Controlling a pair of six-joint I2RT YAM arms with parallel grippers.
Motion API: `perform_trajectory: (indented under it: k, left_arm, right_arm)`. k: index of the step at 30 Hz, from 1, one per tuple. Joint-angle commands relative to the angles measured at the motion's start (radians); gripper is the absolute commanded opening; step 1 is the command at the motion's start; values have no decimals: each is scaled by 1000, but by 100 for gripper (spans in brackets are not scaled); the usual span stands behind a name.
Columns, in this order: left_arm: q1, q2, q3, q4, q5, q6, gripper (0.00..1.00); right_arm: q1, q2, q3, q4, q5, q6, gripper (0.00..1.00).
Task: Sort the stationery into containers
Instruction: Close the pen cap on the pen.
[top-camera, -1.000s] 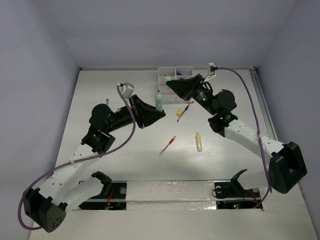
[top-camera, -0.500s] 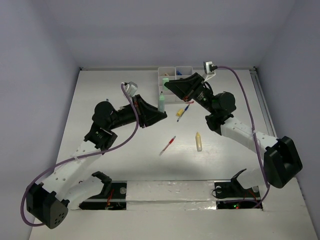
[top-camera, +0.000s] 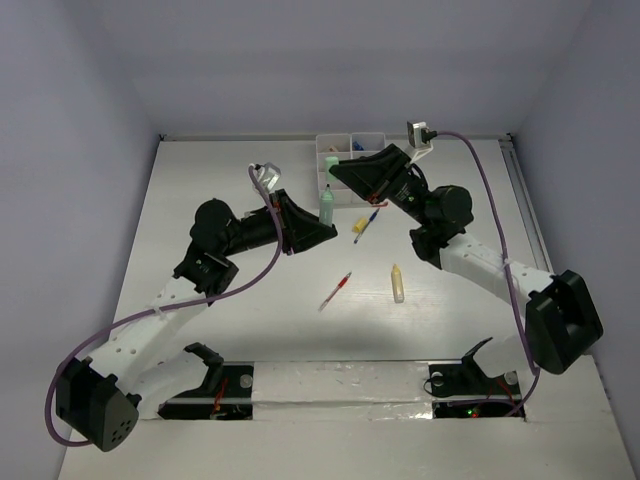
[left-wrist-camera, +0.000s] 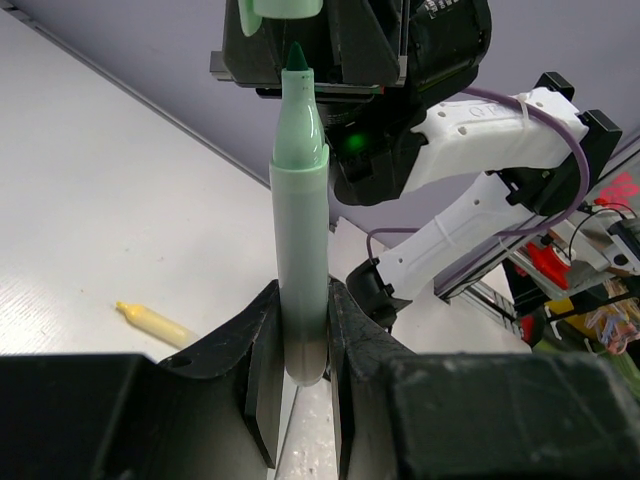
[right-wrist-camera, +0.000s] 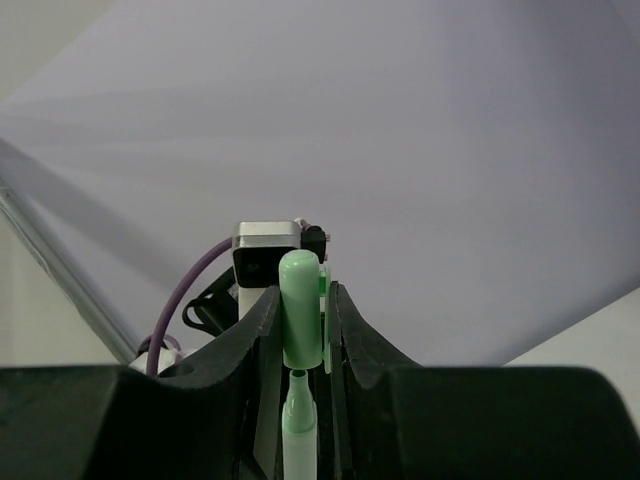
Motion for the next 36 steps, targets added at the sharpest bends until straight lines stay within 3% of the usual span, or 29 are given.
perform_trajectory:
  k: [1,17,27,36]
  left_arm:
    - [6,-3,2,64,22,6,0]
    - [25,-15,-13,91,-8,-12,0]
    - [25,12,-13,93,36,-9,0]
    - [15,17,-11,79,32,-1,0]
  right_arm:
    - [-2,21,36,98,-21,20,0]
    - [8,50,-36,218,-47,60,0]
    - [8,50,31,109,11,39,0]
    - [8,56,31,168,22,54,0]
